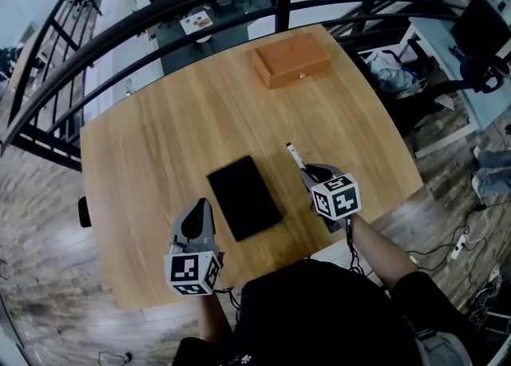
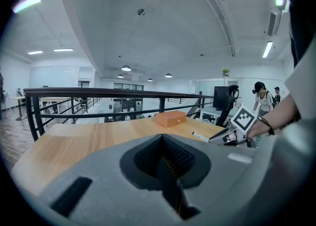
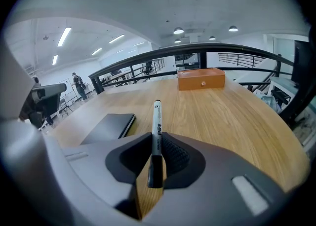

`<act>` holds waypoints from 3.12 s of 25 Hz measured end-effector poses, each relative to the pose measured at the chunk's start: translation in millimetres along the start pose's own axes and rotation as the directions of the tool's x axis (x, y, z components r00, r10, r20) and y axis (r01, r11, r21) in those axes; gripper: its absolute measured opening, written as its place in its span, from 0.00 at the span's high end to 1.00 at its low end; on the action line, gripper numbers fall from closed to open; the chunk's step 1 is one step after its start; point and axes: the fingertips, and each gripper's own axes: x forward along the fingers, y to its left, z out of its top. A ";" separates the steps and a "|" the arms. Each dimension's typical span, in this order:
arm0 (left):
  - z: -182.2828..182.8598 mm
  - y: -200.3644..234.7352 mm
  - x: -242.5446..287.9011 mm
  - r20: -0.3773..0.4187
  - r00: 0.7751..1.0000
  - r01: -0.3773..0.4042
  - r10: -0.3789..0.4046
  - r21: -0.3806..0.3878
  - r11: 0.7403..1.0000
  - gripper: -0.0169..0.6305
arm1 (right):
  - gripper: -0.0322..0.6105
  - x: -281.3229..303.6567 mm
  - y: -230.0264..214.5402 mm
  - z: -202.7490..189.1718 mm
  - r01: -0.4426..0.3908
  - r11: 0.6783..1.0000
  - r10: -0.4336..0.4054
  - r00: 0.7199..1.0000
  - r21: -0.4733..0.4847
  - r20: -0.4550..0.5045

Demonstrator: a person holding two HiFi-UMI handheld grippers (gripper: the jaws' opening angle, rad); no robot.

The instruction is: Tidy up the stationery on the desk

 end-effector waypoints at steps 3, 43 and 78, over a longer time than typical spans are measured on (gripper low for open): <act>-1.4 0.4 1.2 -0.003 1.000 0.008 -0.008 -0.004 1.000 0.98 | 0.83 0.3 6.7 -0.7 -0.007 1.000 0.007 1.000 0.004 -0.004; -35.7 42.9 -7.6 -0.028 0.999 0.027 -0.028 -0.050 0.998 0.98 | 0.83 37.9 69.5 -42.2 -0.029 0.982 0.052 0.991 0.186 -0.122; -50.0 59.7 -19.3 -0.049 0.998 -0.049 0.045 -0.069 0.996 0.98 | 0.83 57.8 75.4 -54.4 -0.087 0.958 0.138 0.975 0.273 -0.172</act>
